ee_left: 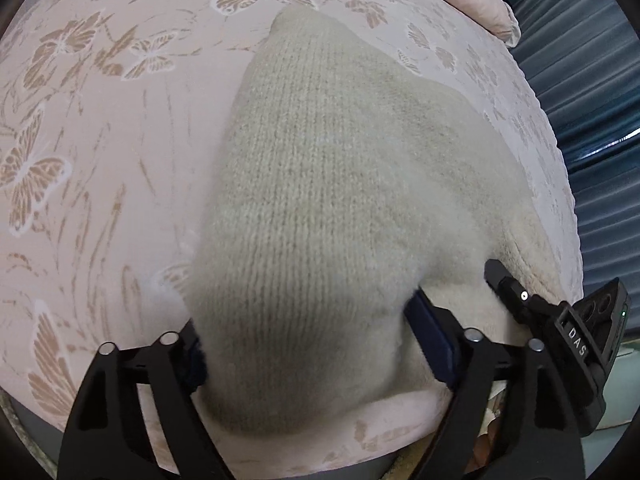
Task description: Fold small clothes
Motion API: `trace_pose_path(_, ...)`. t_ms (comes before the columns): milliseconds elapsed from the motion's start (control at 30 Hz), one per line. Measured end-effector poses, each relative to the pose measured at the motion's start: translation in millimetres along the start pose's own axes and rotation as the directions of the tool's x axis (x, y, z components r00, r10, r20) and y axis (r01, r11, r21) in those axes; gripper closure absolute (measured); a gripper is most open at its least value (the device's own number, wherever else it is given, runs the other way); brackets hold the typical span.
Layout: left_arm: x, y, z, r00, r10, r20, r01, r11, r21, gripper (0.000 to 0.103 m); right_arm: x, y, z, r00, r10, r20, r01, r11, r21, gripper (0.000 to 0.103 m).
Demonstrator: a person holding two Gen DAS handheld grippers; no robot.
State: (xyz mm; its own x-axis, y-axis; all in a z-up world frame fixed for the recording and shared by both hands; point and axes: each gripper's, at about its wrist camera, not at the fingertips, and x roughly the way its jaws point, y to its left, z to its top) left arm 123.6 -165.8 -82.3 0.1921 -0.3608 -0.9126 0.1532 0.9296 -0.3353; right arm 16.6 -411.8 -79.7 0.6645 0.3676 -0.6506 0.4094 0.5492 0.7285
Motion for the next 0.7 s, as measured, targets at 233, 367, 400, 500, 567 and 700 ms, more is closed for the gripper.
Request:
trace_pose_path(233, -35, -10, -27, 0.997, -0.027, -0.072, 0.034, 0.994, 0.106, 0.051, -49, 0, -36, 1.000, -0.028, -0.006, 0.028, 0.999, -0.029, 0.068)
trace_pose_path(367, -28, -11, -57, 0.991, -0.007, -0.130, 0.026, 0.989, 0.147, 0.047, -57, -26, -59, 0.998, -0.055, -0.026, 0.056, 0.998, 0.027, 0.066)
trace_pose_path(400, -25, -12, -60, 0.992, 0.008, -0.128, 0.012, 0.988, 0.156, 0.044, -56, -29, -62, 0.998, -0.052, -0.025, 0.053, 0.998, 0.039, 0.065)
trace_pose_path(500, -19, -8, -59, 0.993, 0.016, -0.120, 0.003, 0.989, 0.149, 0.033, -51, -30, -62, 0.998, -0.068, -0.013, 0.069, 0.997, 0.033, 0.059)
trace_pose_path(567, -18, -7, -55, 0.993, 0.015, -0.121, 0.002, 0.991, 0.137, 0.029, -47, -27, -62, 0.995, -0.095, -0.014, 0.095, 0.995, 0.011, 0.053)
trace_pose_path(700, -13, -10, -49, 0.995, 0.043, -0.092, -0.028, 0.987, 0.158, 0.017, -39, -26, -60, 0.995, -0.102, -0.019, 0.102, 0.995, -0.002, 0.044)
